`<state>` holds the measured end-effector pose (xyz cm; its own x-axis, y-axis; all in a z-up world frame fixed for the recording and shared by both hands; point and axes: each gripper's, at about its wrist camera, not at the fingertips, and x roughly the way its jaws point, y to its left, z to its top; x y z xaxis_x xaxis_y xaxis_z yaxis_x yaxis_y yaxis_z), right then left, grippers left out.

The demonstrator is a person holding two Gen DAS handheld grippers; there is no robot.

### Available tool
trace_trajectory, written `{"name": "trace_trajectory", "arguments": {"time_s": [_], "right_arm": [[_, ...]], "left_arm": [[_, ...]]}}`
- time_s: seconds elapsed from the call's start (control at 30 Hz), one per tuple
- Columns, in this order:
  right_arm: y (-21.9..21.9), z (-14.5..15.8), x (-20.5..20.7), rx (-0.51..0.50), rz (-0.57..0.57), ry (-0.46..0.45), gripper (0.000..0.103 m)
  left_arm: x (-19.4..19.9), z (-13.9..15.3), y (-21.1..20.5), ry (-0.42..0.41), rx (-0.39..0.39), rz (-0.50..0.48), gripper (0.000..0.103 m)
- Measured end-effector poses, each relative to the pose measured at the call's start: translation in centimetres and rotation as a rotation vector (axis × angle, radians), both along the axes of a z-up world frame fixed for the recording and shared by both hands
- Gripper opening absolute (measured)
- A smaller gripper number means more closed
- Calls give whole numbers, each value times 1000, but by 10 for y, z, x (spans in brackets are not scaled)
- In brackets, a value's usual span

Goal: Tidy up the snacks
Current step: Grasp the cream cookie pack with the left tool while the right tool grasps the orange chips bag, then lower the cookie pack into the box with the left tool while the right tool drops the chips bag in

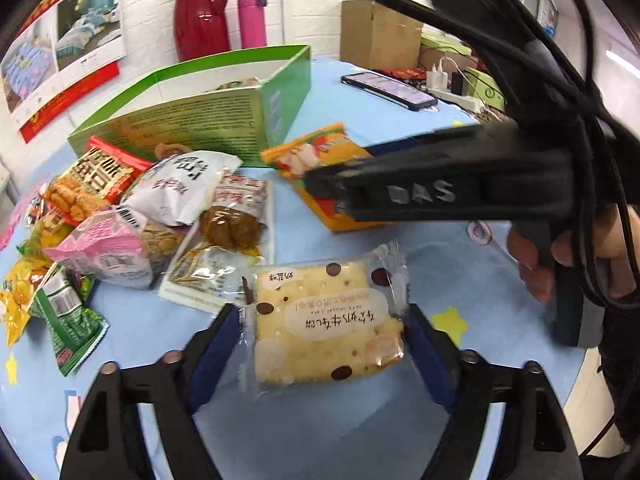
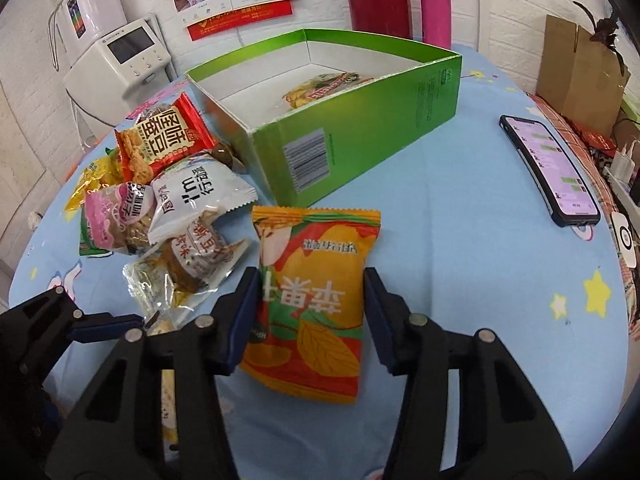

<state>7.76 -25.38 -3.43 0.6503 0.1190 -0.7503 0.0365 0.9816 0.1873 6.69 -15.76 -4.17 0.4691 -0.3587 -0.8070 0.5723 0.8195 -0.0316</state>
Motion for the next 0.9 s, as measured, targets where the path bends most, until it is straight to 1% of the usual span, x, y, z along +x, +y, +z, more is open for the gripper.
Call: {"name": "trace_trajectory", "arguments": {"time_s": [0.03,0.1,0.13,0.17,0.27,0.33,0.4,0.47,0.6,0.7,0.83,0.9], "right_arm": [[-1,2,-5,4,-12,-6,48],[0,6,-13,17,-22,-16,43],[1,8,-18,16,-21,-21,40],[2,11,-22,10,-20,-25,40],[9,19,-33,6,-17,-41,39],[12,26,-40,6,-16,-60,39],[15,35,-44,10,-10,-83,39],[18,46,-47,19,-4,-112,39],[21,71,-43,36,6,-175,39],[21,89,-36,36,-2,-221,39],[14,107,-21,24,-29,-272,39],[8,113,-9,26,-50,-288,39]], "left_arm": [[2,1,5,9,-17,9,72],[3,4,13,7,-33,30,70],[2,7,18,4,-54,30,67],[1,9,22,11,-68,31,67],[2,12,38,65,-145,51,67],[-1,17,49,75,-176,74,67],[-4,28,60,72,-214,86,67],[-6,43,69,50,-244,87,67],[0,79,81,-22,-293,86,67],[15,103,84,-47,-334,90,67],[51,129,78,-102,-364,112,68],[71,140,74,-115,-372,130,68]]}}
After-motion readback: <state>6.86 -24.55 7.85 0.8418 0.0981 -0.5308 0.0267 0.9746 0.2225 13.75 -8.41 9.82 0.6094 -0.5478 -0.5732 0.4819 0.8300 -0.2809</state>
